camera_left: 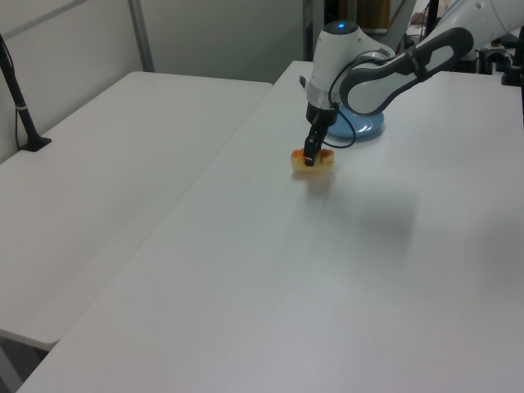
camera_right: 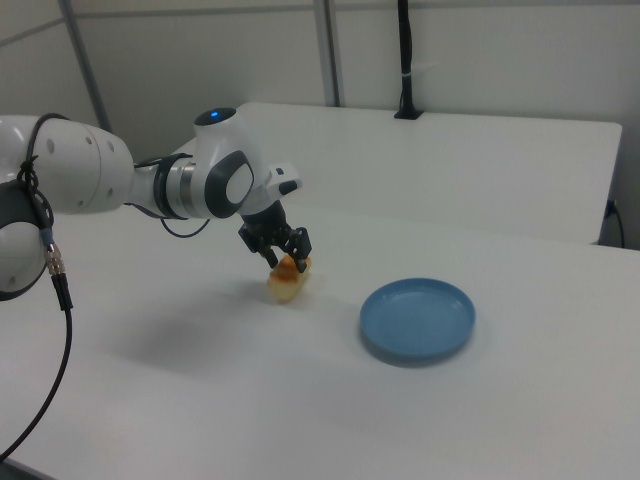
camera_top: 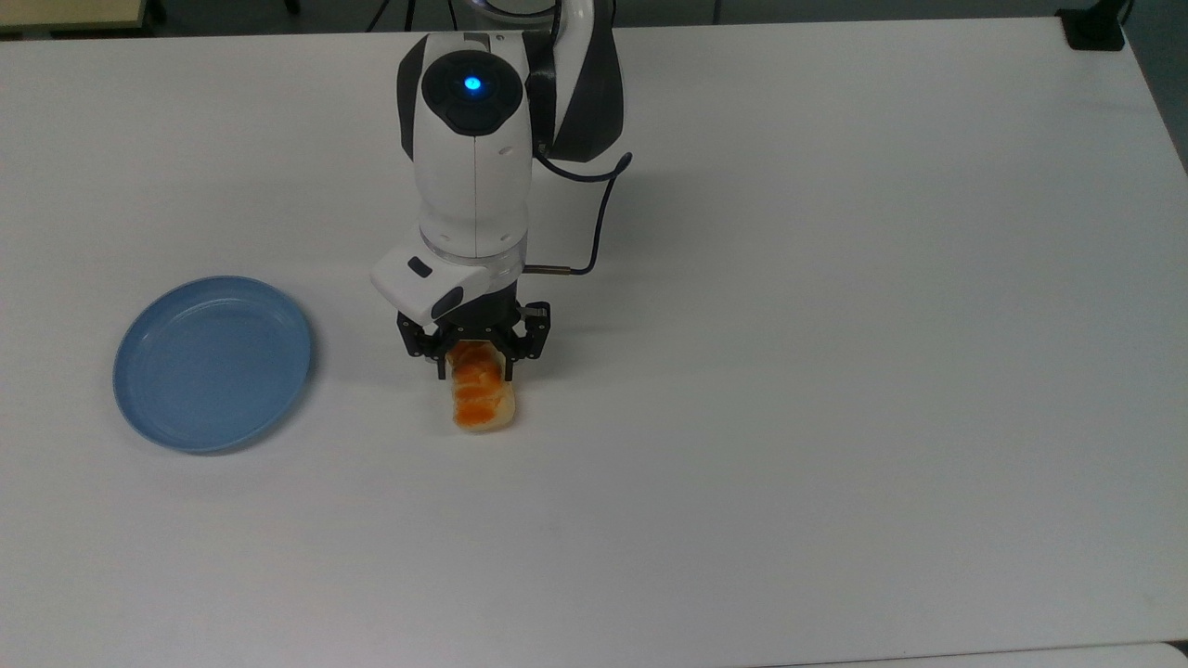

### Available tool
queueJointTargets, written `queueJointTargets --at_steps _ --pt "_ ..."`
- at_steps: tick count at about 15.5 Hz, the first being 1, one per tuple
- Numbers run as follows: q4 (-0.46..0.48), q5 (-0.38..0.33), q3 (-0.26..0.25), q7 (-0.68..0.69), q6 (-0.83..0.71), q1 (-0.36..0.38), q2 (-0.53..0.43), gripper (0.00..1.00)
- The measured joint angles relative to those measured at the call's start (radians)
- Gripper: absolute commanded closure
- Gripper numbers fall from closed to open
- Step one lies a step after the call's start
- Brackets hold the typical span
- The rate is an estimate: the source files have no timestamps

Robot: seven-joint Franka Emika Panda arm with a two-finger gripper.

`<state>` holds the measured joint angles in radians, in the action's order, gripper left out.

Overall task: Put the bread on the table
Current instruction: 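Carry the bread roll away from the plate and lower it onto the table, then open the gripper to release the bread roll and raise it away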

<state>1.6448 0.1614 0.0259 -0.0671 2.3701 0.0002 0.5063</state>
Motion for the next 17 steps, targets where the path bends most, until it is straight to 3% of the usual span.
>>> queueJointTargets --at_steps 5,10,17 --pt "-0.014 0.000 0.002 -0.002 -0.048 0.040 -0.037 0.00" --pt "-0.066 -0.005 0.002 -0.051 -0.347 0.111 -0.175 0.00" --pt "-0.071 -0.022 -0.012 -0.055 -0.689 0.112 -0.404 0.00"
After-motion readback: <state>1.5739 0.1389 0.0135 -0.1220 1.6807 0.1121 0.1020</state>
